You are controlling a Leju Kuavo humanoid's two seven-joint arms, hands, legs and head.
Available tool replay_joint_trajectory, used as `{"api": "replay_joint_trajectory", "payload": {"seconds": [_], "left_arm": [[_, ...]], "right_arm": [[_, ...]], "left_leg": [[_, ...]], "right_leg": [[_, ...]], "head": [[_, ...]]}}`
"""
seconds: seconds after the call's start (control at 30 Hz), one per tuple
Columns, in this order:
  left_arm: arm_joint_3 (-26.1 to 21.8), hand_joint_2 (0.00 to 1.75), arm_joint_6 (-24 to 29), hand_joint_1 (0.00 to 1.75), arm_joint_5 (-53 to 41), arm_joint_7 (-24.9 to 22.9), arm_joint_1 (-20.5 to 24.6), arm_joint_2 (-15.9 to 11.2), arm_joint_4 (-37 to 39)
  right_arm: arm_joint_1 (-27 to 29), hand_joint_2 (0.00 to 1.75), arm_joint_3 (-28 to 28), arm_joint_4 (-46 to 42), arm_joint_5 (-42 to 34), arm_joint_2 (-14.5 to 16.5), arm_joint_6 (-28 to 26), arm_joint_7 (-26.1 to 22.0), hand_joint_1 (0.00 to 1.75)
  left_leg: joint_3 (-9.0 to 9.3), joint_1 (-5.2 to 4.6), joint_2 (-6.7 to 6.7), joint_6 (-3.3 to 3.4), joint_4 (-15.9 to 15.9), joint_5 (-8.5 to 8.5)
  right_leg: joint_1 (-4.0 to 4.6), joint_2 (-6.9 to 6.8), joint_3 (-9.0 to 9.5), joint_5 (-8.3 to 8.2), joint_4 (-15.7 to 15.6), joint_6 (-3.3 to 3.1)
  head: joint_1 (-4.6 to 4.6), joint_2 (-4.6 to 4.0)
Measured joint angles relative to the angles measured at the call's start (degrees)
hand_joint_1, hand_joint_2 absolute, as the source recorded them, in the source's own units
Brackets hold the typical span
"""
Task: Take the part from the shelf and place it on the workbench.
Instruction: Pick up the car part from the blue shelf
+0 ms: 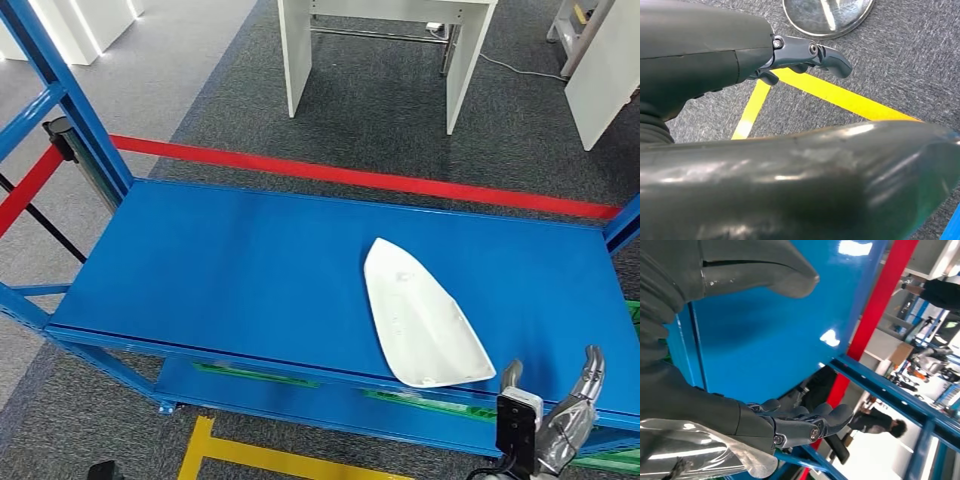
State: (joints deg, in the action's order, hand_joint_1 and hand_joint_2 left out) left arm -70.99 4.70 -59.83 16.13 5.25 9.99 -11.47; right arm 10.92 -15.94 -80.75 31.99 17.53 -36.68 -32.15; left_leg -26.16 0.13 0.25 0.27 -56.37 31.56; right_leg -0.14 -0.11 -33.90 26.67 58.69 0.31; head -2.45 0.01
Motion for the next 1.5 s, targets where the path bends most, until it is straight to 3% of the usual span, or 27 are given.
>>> {"api": "replay_joint_trajectory", "payload": {"seconds": [0.8, 0.93, 1.2, 1.37, 1.5], "left_arm": [[0.00, 0.00, -0.09, 0.00, -0.28, 0.37, 0.01, -0.02, 0.00], [0.00, 0.00, -0.09, 0.00, -0.55, 0.37, 0.02, -0.07, 0.00], [0.01, 0.00, -0.12, 0.00, -1.03, 0.37, 0.03, -0.09, 0.00], [0.02, 0.00, -0.19, 0.00, -1.41, 0.37, 0.05, -0.09, 0.00], [0.02, 0.00, -0.31, 0.00, -1.57, 0.37, 0.05, -0.09, 0.00]], "right_arm": [[-0.93, 0.00, 2.63, 3.99, -0.79, -2.52, -0.15, -1.53, 0.00], [-1.17, 1.75, 3.32, 4.96, -1.84, -3.08, 0.00, -1.61, 0.00], [-2.30, 1.75, 4.45, 7.74, -6.54, -3.91, 4.13, -2.67, 0.00], [-2.55, 1.75, 6.83, 8.27, -3.69, -4.46, 2.87, -4.69, 0.00], [-1.76, 1.75, 11.06, 6.76, -2.91, -5.36, 2.31, -3.24, 0.00]], "left_leg": [[0.00, 0.00, 0.00, 0.00, 0.00, 0.00], [0.00, 0.00, 0.00, 0.00, 0.00, 0.00], [0.00, 0.00, 0.00, 0.00, 0.00, 0.00], [0.01, 0.00, 0.00, 0.00, 0.00, 0.00], [0.00, 0.00, 0.00, 0.00, 0.00, 0.00]], "right_leg": [[0.00, 0.00, 0.00, 0.00, 0.00, 0.00], [-0.01, 0.00, 0.00, 0.00, 0.00, 0.00], [-0.01, 0.00, 0.00, 0.00, 0.00, 0.00], [0.00, 0.00, 0.00, 0.00, 0.00, 0.00], [0.00, 0.01, 0.00, 0.00, 0.00, 0.00]], "head": [[0.00, 0.01], [0.00, 0.01], [0.00, 0.01], [0.01, 0.01], [0.00, 0.00]]}}
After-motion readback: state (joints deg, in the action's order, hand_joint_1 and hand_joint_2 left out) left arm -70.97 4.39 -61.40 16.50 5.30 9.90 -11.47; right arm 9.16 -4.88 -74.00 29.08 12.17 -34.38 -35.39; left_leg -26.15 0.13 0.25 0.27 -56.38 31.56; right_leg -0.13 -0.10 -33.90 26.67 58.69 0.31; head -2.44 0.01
